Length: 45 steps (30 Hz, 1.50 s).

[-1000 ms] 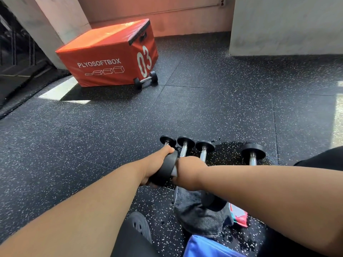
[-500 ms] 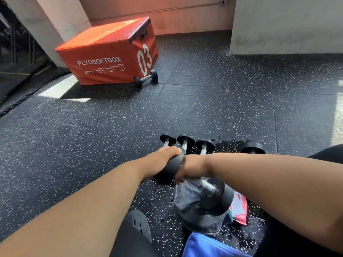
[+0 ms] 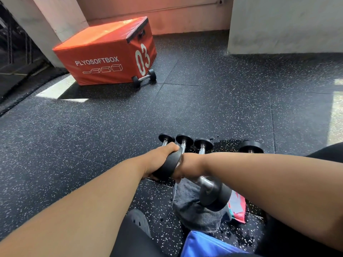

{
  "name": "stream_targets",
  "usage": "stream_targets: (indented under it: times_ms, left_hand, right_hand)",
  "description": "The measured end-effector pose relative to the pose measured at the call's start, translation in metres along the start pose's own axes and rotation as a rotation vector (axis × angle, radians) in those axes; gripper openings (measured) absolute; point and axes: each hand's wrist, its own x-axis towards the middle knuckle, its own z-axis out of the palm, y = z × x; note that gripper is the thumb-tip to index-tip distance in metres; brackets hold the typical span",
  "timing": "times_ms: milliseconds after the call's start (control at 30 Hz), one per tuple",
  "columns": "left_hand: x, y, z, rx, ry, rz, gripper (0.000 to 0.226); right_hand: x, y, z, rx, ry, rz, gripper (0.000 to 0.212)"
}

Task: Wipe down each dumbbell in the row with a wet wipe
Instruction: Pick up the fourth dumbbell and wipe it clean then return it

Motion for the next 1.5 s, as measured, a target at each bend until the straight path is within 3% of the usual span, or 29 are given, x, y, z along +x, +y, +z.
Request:
stream_targets:
  times_ms: [100, 233, 333, 467, 567, 700, 800, 900, 1033, 1267, 1400, 1500]
  left_hand:
    - [0.001, -0.003, 0.0, 0.016, 0.021, 0.081, 0.036]
    - [0.0, -0.005, 0.001, 0.033, 0.028, 0.102, 0.051]
    - [0.0, -0.006, -0.001, 0.022, 0.027, 0.105, 0.055]
    - [0.006, -0.01, -0.005, -0.029, 0.023, 0.041, 0.043]
    - [0.006, -0.011, -0.005, -0.041, 0.003, -0.027, 0.045]
    - [0.006, -0.008, -0.004, -0.023, -0.026, -0.063, 0.052]
    - [0.006, -0.009, -0.005, -0.019, -0.02, -0.067, 0.054]
    - [0.007, -0.009, -0.006, -0.01, -0.043, -0.072, 0.054]
    - [0.007, -0.01, -0.007, -0.015, -0.032, -0.055, 0.051]
    - [0.009, -0.011, -0.005, -0.028, -0.038, -0.052, 0.05]
    - [0.005, -0.008, -0.001, -0.007, -0.028, -0.02, 0.047]
    - [0.006, -0.007, 0.002, 0.005, 0.039, 0.061, 0.037]
  right_hand:
    - [0.005, 0.01, -0.011, 0.045, -0.204, -0.009, 0.024]
    - [0.013, 0.021, -0.009, 0.182, -0.426, -0.034, 0.02]
    - [0.018, 0.016, -0.004, 0.135, -0.246, -0.096, 0.021]
    - [0.015, 0.004, 0.013, -0.102, 0.064, -0.103, 0.025]
    - [0.004, -0.002, 0.021, -0.112, 0.151, -0.058, 0.032]
    - [-0.003, -0.003, 0.007, -0.034, 0.063, -0.06, 0.021]
    - [-0.004, 0.006, -0.003, 0.041, 0.02, -0.012, 0.027]
    - [-0.006, 0.015, -0.009, 0.06, 0.063, -0.025, 0.025]
    - [-0.009, 0.011, -0.003, -0.088, 0.157, -0.058, 0.027]
    - [-0.007, 0.005, 0.009, 0.001, 0.173, -0.105, 0.018]
    - [-0.004, 0.007, -0.003, 0.02, 0.053, -0.041, 0.015]
    - [-0.004, 0.013, -0.012, 0.181, -0.203, -0.018, 0.011]
